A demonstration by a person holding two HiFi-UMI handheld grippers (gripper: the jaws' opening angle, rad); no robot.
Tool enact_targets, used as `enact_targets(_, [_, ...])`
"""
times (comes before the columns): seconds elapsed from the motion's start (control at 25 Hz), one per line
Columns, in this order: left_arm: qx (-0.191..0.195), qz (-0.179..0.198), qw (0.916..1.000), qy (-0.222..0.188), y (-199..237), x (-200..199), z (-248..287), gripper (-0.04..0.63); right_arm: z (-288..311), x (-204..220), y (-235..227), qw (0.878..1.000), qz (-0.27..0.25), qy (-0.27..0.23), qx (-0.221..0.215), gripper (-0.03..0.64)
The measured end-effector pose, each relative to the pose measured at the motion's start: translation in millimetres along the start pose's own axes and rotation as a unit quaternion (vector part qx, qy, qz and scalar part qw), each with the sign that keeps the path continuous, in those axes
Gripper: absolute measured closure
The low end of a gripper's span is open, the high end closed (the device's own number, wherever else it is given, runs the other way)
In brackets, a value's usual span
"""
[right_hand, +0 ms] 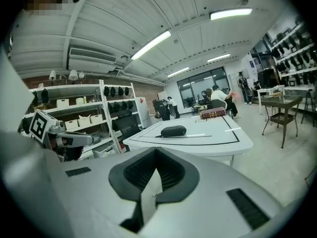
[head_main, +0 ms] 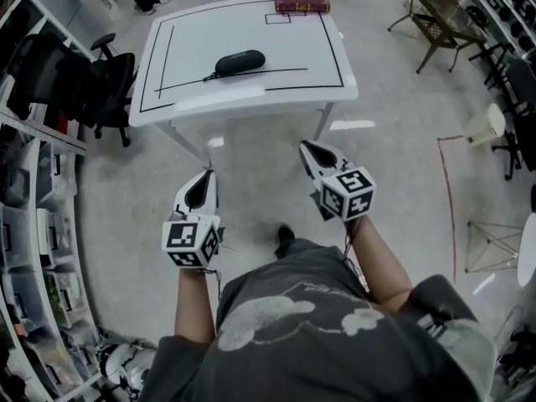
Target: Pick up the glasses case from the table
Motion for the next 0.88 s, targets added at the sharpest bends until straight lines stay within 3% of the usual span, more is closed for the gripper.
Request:
enact_targets(0.44, [-0.017,0.016,0.9997,0.003,5,-8,43,0.594,32,-8,-40,1.0,0.004,0.002,-0.018,0.617])
enact_targets(0.8, [0.014,0.017,0.9996,-0.019,27,-11,89,0.586,60,-15,-61,1.0,-0.008,0.008,-0.003,0.617])
enact_targets(0.88, [0.019,0.011,0.9996,-0.019,36,-13,102,0.539,69,-19,-68,1.0,-0.012,0.01,0.003,0.617])
Point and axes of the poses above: the fingertips, and each gripper's own axes: z forward along the fingers, y to its left, x out of its underside, the point moved 8 cm from there along -z, backward along the fingers, and after that the axes turned 10 degrees about -y, right-handed, at the moved point
